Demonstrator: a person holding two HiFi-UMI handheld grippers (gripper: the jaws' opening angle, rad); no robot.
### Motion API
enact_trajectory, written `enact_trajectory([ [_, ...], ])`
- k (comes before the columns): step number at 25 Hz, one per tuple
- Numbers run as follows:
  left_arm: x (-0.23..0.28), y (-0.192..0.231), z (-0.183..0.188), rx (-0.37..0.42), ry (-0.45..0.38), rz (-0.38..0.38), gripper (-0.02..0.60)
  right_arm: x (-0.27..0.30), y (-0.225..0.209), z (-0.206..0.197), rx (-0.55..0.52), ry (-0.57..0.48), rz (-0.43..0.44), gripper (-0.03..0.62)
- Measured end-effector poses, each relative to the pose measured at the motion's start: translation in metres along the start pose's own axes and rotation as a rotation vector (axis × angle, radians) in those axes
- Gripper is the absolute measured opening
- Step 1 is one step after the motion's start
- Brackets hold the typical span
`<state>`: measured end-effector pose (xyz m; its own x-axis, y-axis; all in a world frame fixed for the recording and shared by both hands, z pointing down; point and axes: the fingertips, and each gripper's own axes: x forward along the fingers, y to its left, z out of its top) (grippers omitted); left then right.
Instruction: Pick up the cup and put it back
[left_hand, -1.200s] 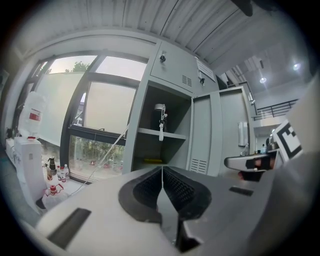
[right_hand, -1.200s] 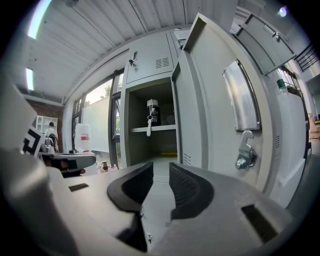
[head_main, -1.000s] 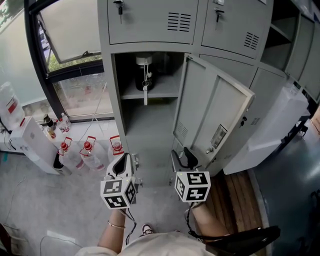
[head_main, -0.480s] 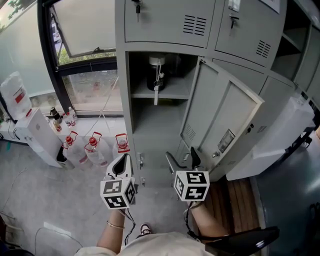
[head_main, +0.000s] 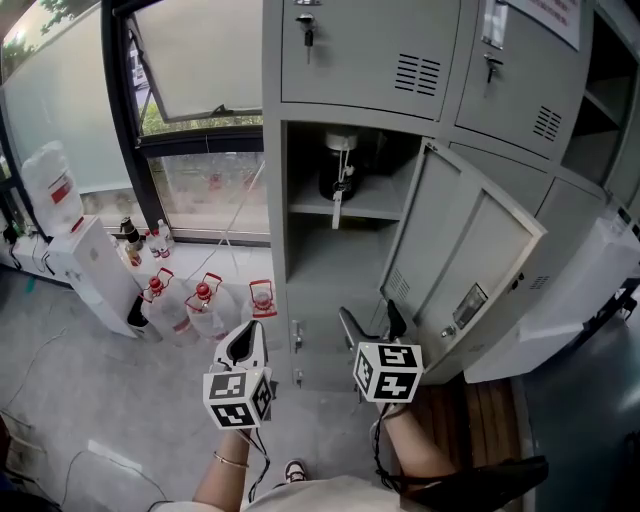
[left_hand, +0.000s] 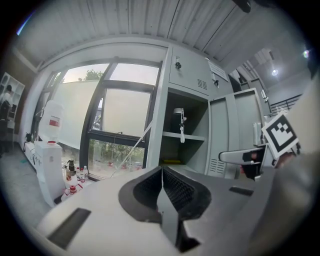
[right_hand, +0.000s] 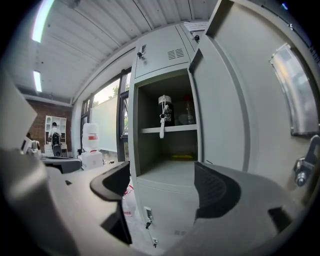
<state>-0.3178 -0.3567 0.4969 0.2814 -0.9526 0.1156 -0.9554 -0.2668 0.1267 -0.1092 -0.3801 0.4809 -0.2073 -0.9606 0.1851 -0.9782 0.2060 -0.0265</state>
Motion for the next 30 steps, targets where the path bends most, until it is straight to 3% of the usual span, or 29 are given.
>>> enact_trajectory([
  [15,0.010,0.041,0.008,0.006,-0.011,0.053,0.012,0.072,0.012,0.050,-0.006,-0.044,0.044,0.393],
  [30,0.027,0.061,0.012,0.002,-0.026,0.083,0.012,0.133,-0.004,0.117,-0.063,-0.111,0.007,0.393],
])
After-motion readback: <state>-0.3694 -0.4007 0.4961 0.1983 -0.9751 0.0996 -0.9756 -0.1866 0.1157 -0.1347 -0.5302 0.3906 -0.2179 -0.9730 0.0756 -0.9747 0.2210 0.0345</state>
